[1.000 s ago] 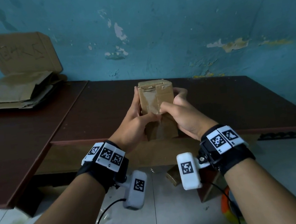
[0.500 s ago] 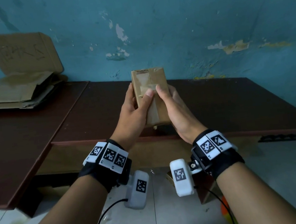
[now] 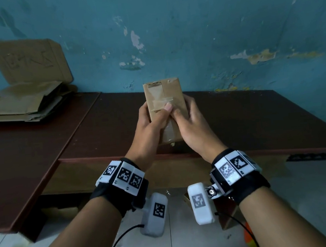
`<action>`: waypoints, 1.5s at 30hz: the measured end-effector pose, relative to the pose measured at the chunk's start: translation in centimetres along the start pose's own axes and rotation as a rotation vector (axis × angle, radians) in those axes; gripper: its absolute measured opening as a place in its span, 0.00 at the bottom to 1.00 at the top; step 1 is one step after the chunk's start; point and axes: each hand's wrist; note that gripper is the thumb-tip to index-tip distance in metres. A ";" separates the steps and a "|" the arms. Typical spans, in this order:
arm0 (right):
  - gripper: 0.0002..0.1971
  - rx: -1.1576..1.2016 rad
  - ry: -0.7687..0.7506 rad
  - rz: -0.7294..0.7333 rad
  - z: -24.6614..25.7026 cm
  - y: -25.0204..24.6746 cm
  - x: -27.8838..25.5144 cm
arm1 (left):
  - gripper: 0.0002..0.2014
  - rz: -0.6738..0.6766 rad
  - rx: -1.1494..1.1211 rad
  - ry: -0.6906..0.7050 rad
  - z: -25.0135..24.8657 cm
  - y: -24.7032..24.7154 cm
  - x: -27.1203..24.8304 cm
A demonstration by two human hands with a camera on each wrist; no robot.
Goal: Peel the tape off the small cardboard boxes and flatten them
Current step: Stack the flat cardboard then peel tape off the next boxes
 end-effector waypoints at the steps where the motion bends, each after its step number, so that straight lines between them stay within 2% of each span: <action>1: 0.26 0.011 0.013 0.008 0.1 -0.1 -0.1 | 0.31 -0.015 -0.004 -0.002 0.1 0.0 0.0; 6: 0.20 0.134 0.064 0.033 0.9 -0.4 -0.6 | 0.22 -0.065 0.117 0.041 0.4 0.5 0.1; 9: 0.18 0.185 0.061 0.039 0.9 -0.4 -0.5 | 0.21 -0.097 0.143 0.066 0.3 0.7 0.1; 11: 0.21 0.214 0.050 0.053 0.7 -0.2 -0.5 | 0.22 -0.112 0.139 0.065 0.2 0.9 0.0; 15: 0.35 0.211 0.060 0.062 1.2 -0.2 -0.7 | 0.21 -0.129 0.162 0.055 0.4 1.1 -0.3; 17: 0.37 0.199 0.099 0.051 1.5 -0.3 -0.6 | 0.22 -0.122 0.166 0.049 0.4 1.2 -0.3; 20: 0.29 0.160 0.128 -0.009 1.1 -0.2 -0.4 | 0.24 -0.126 0.183 0.047 0.3 1.4 -0.3; 22: 0.28 0.154 0.137 -0.030 0.8 -0.1 -0.3 | 0.25 -0.135 0.179 0.029 0.3 1.4 -0.3; 26: 0.25 0.177 0.118 0.025 0.7 0.1 -0.2 | 0.25 -0.148 0.239 -0.001 0.5 0.9 0.0; 29: 0.22 0.202 0.109 0.069 0.8 0.0 -0.3 | 0.21 -0.109 0.302 -0.018 0.6 0.4 0.3; 32: 0.22 0.196 0.113 0.089 0.9 -0.2 -0.5 | 0.16 -0.078 0.261 -0.091 0.0 0.3 0.2; 35: 0.18 0.144 0.105 0.091 0.8 -0.4 -0.7 | 0.18 -0.044 0.256 -0.128 -0.2 0.3 0.1; 37: 0.15 0.128 0.098 0.099 0.8 -0.5 -0.9 | 0.21 -0.019 0.317 -0.091 -0.1 0.3 -0.3; 39: 0.15 0.144 0.106 0.112 0.7 -0.6 -0.9 | 0.27 0.007 0.350 -0.084 -0.1 0.3 -0.3; 41: 0.14 0.196 0.109 0.110 0.8 -0.7 -0.9 | 0.25 -0.006 0.308 -0.107 -0.3 0.4 -0.2; 43: 0.19 0.246 0.095 0.088 0.9 -0.6 -1.0 | 0.23 -0.024 0.298 -0.130 -0.5 0.5 0.0; 45: 0.24 0.199 0.073 0.030 0.5 -0.2 -0.9 | 0.21 -0.036 0.274 -0.134 -0.7 0.5 0.1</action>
Point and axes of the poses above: each hand's wrist, its own x-axis towards the middle knuckle, its own y-axis out of the palm, z = x × y, and after that the axes turned 12 degrees about z, right-handed
